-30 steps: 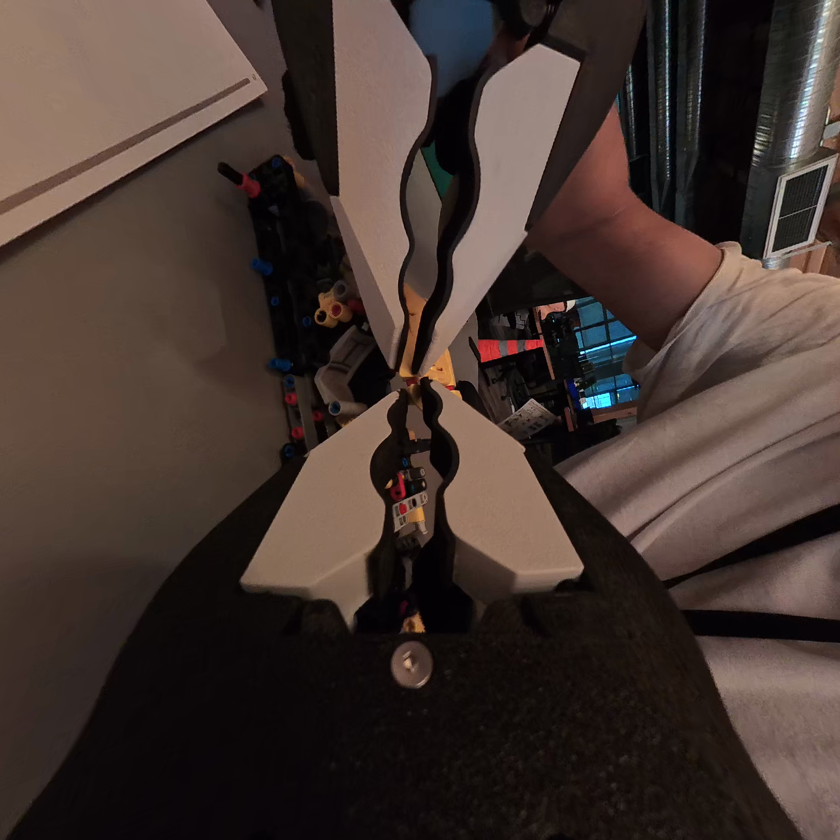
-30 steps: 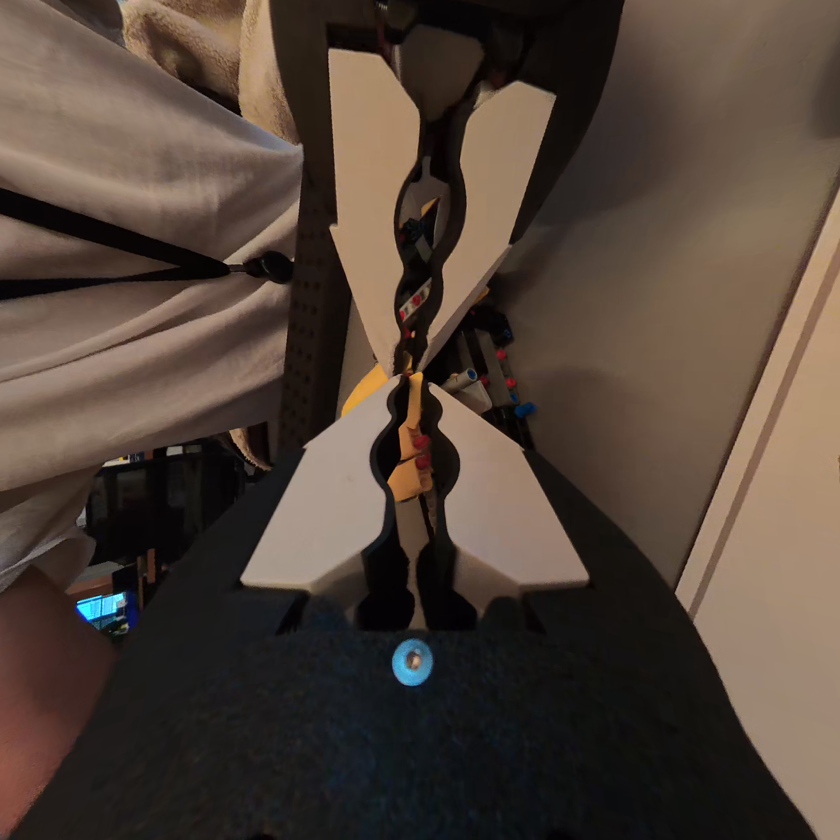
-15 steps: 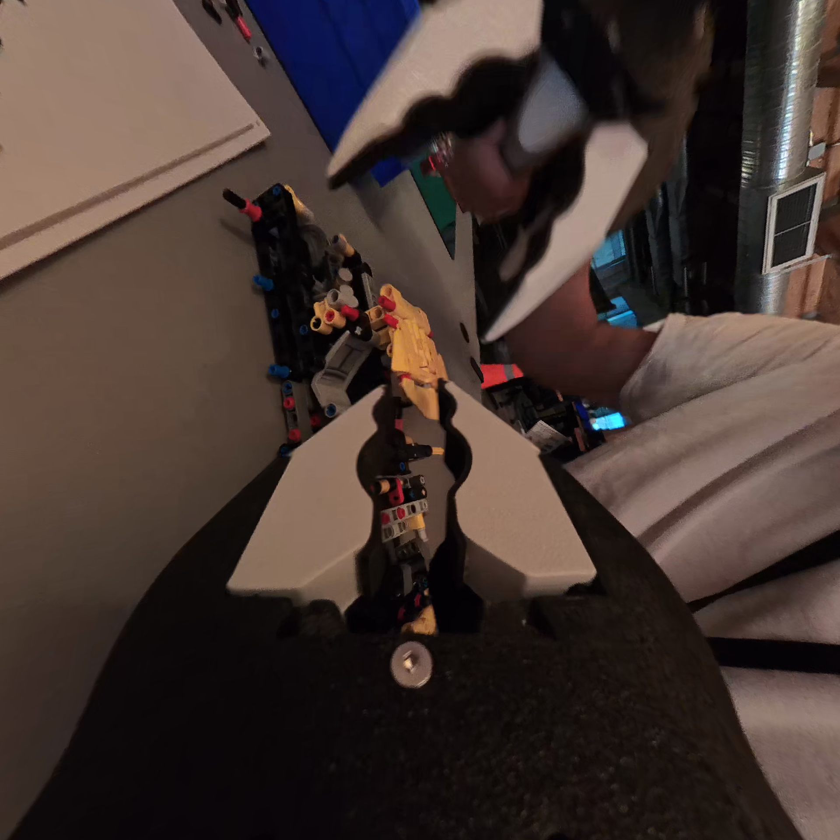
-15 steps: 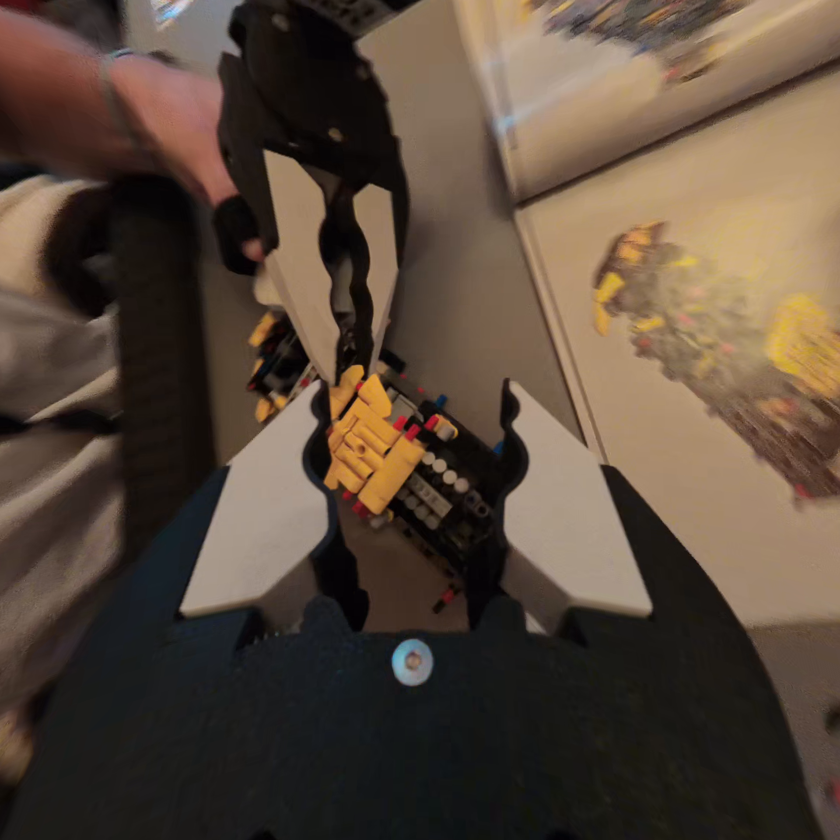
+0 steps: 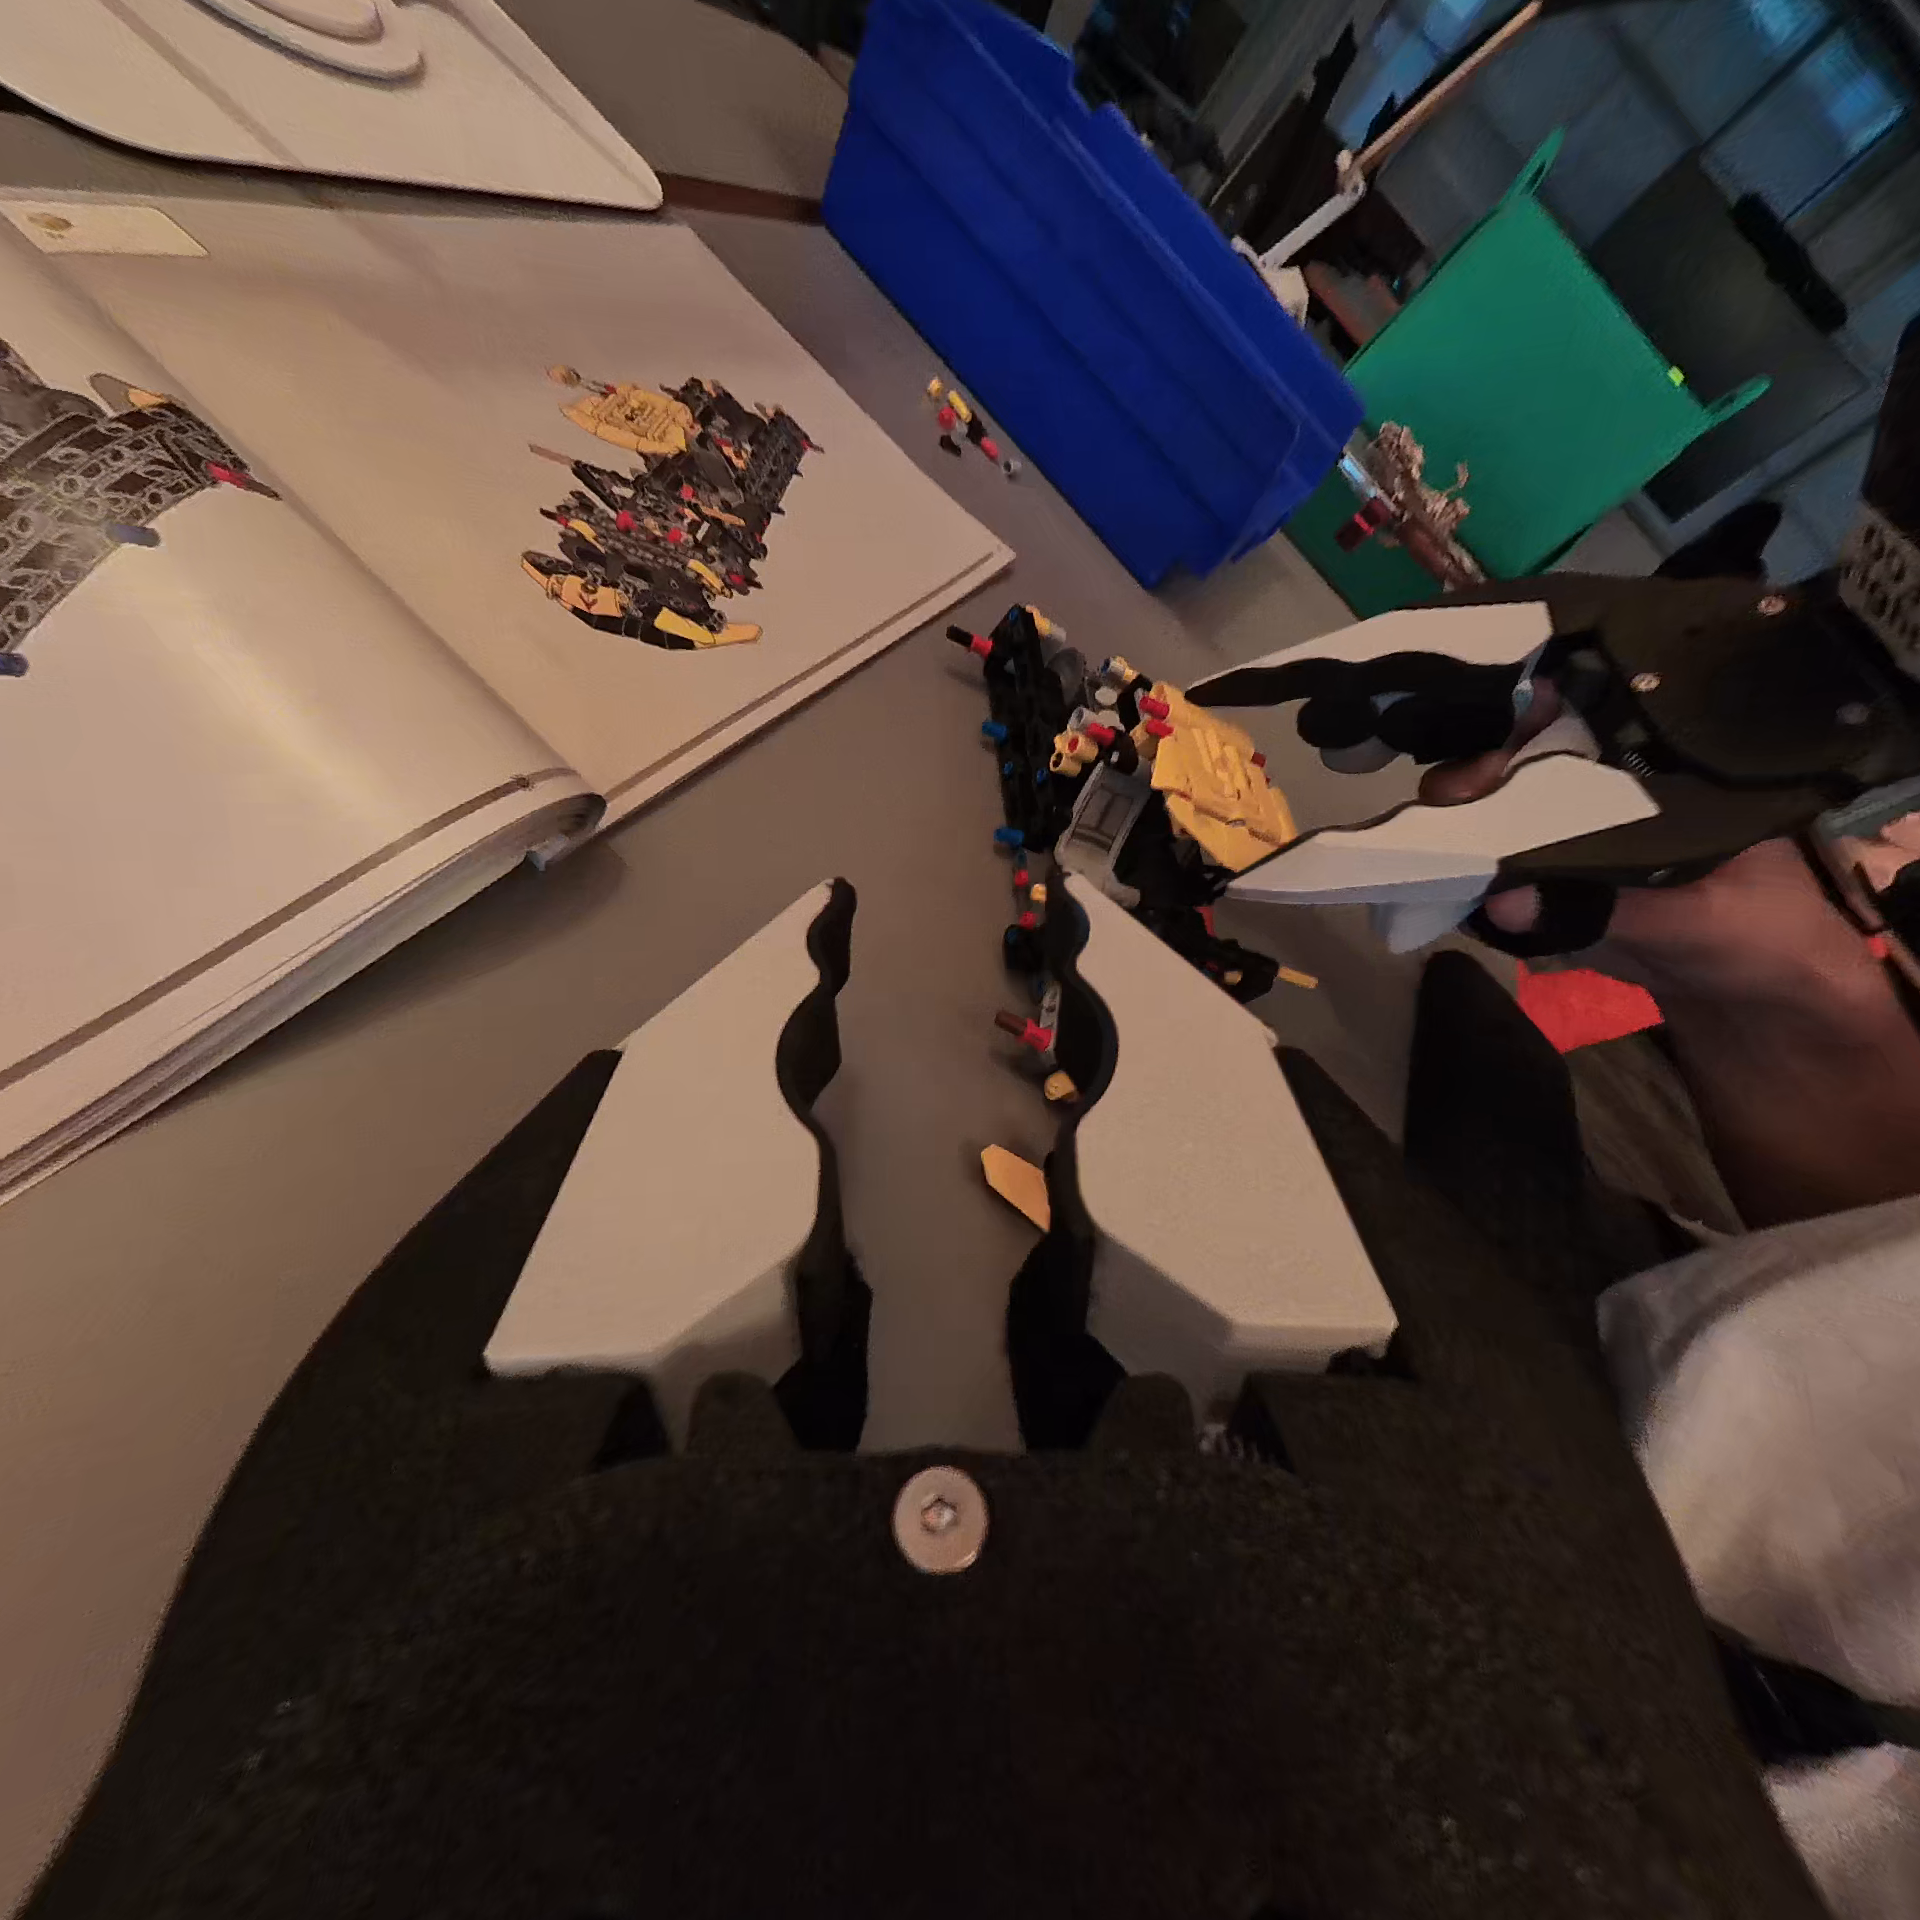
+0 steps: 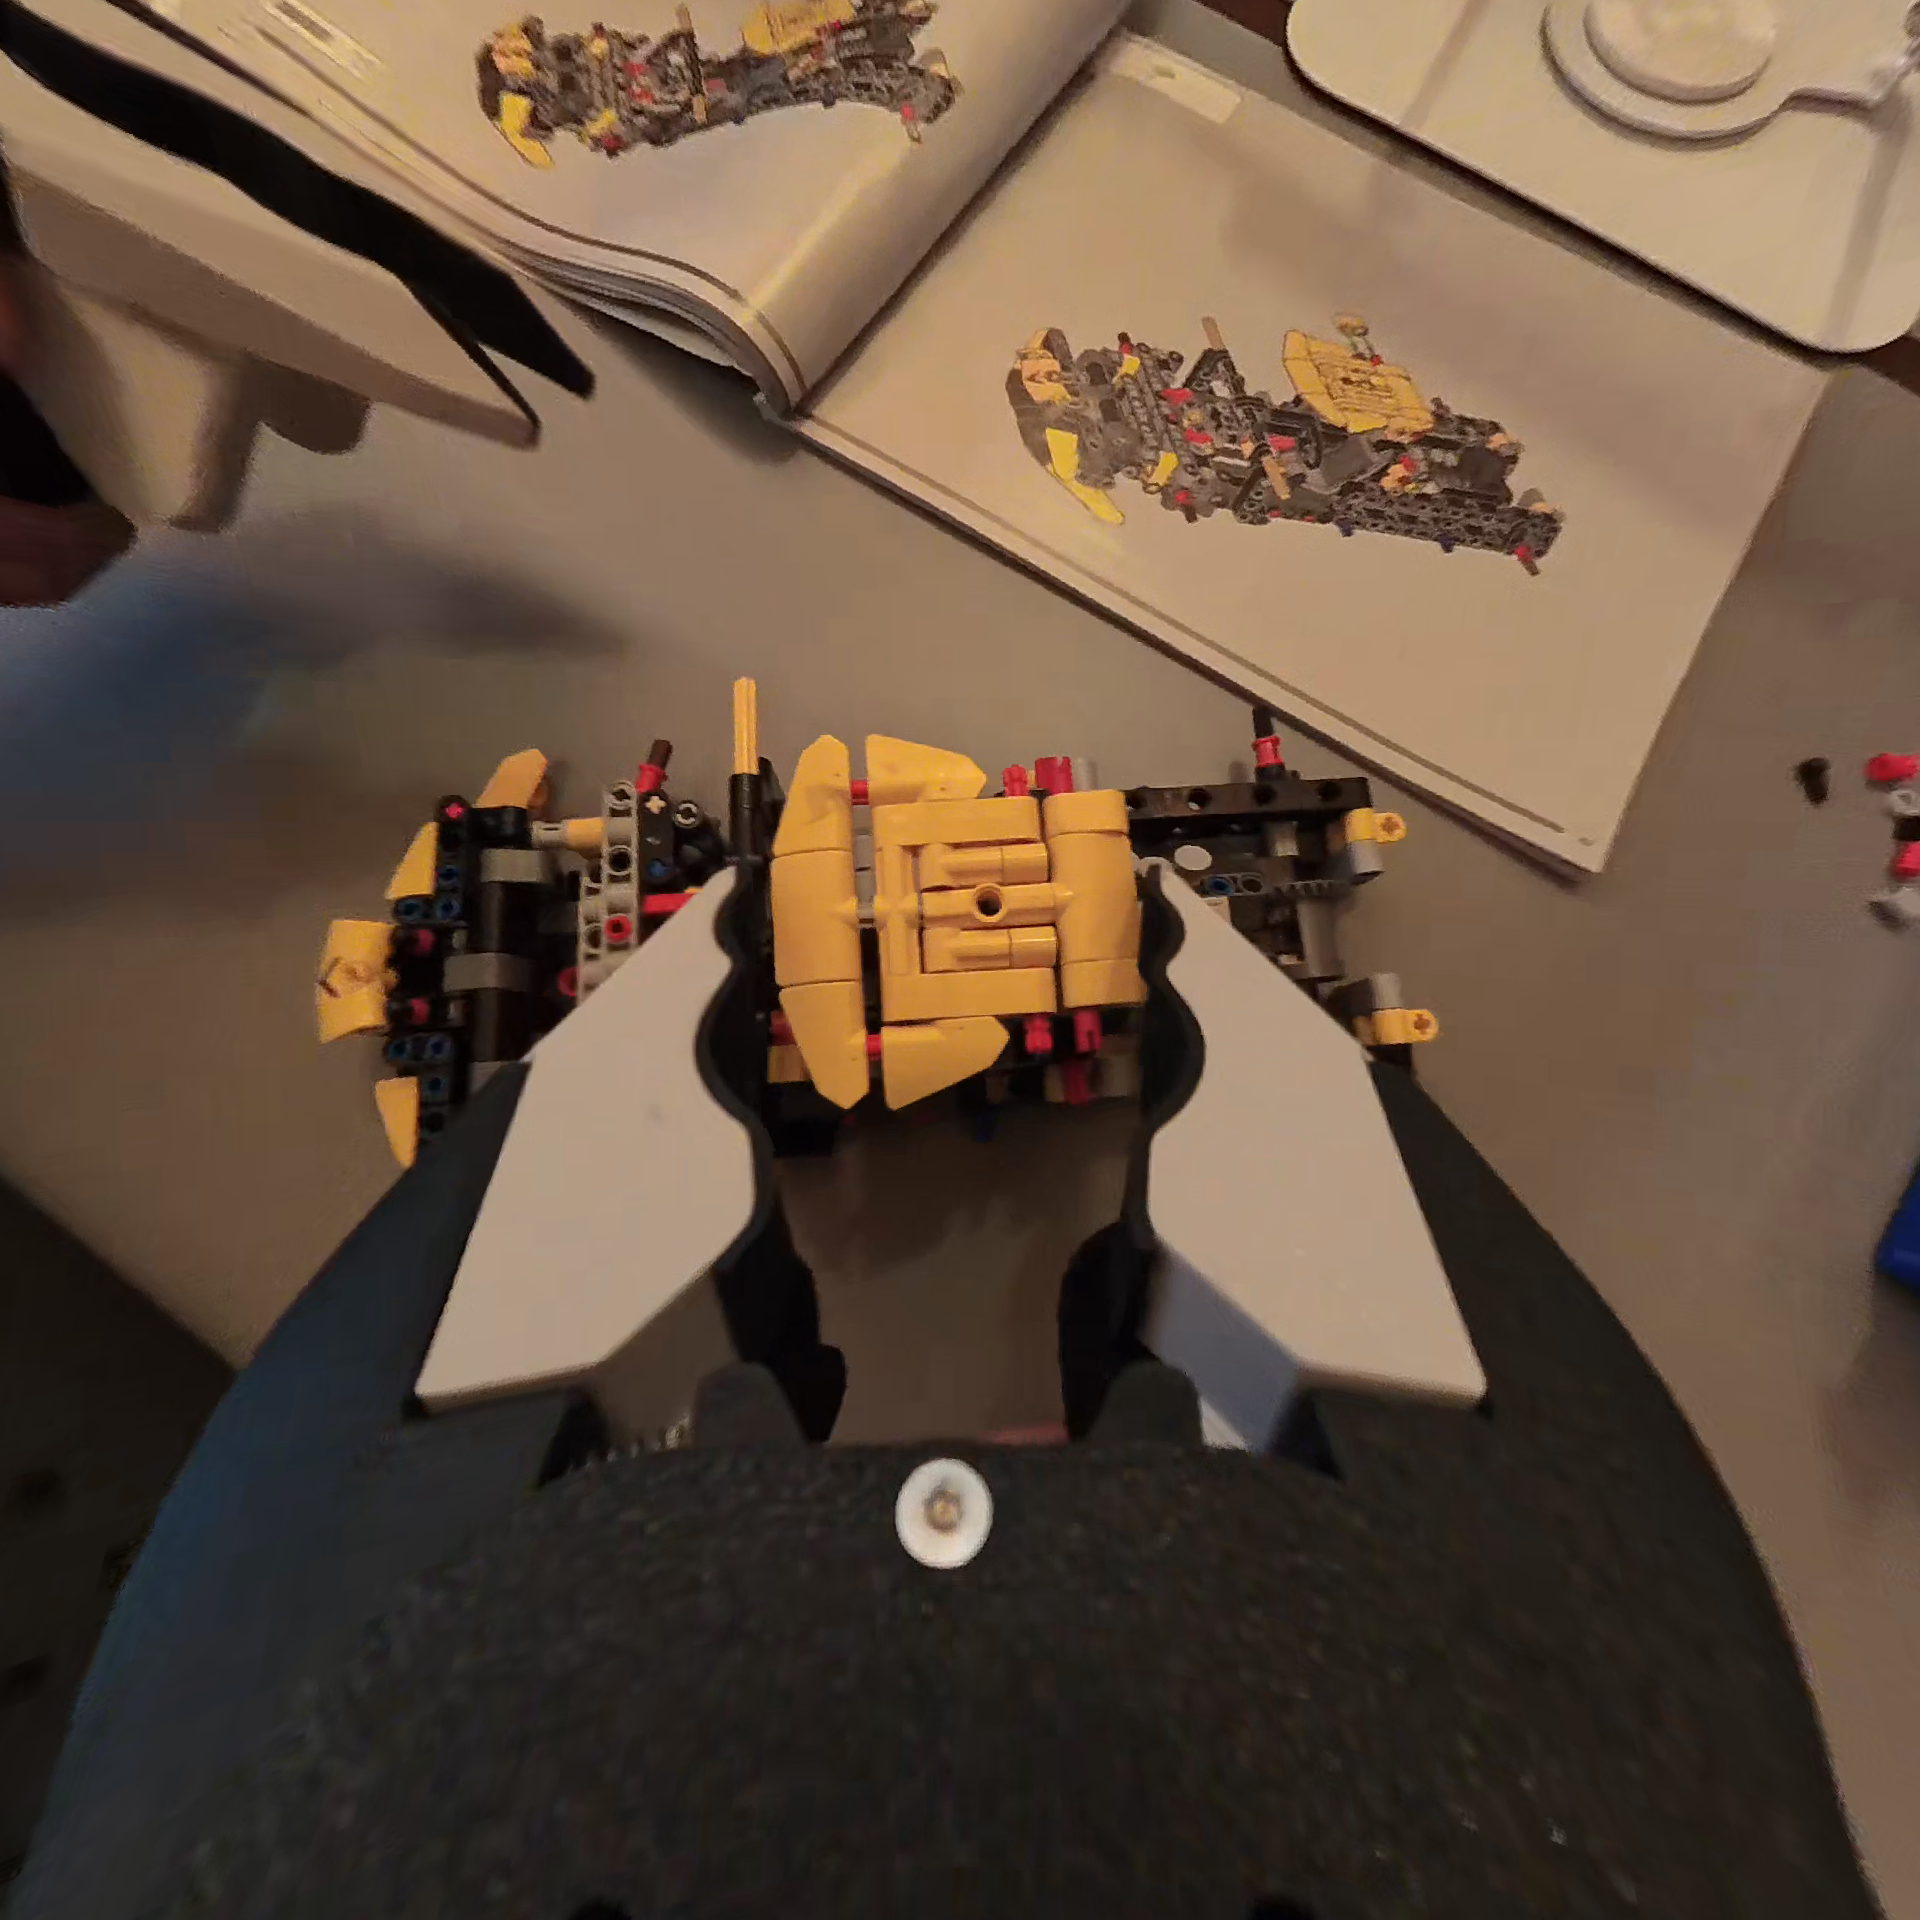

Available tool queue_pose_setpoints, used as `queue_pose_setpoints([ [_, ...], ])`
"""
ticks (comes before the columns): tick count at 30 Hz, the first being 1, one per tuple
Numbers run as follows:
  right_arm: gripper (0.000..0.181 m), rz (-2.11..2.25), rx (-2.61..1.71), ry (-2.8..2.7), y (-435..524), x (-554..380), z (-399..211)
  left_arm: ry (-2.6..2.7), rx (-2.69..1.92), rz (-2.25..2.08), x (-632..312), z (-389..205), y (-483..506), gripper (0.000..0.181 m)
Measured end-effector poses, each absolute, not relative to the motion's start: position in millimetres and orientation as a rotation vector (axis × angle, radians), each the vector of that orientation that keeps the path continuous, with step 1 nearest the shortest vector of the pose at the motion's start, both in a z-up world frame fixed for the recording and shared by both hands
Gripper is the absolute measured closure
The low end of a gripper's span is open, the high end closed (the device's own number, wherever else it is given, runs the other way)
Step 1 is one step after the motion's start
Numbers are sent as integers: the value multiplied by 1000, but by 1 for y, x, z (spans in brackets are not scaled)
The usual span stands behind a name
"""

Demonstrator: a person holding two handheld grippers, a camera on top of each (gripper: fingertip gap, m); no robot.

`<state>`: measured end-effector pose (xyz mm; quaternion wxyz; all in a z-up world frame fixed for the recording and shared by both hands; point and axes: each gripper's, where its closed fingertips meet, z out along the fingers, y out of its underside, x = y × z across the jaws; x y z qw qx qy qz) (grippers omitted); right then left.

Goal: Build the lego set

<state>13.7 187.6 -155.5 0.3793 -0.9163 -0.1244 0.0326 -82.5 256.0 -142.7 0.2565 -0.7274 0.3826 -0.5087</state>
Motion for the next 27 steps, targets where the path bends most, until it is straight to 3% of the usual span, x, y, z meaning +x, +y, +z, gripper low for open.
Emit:
queue_pose_setpoints([
  [7, 102, 59, -2388, -345, 189, 18, -162, 986, -1978, -1450, -84, -137, 255, 144],
  [13, 111, 68, -2391, -385, 188, 16, -163, 1009, -1987, -1382, -86, -142, 258, 144],
  [27, 112, 95, -2378, -341, 188, 17, -162, 1016, -2001, -1388, -84, -146, 256, 146],
])
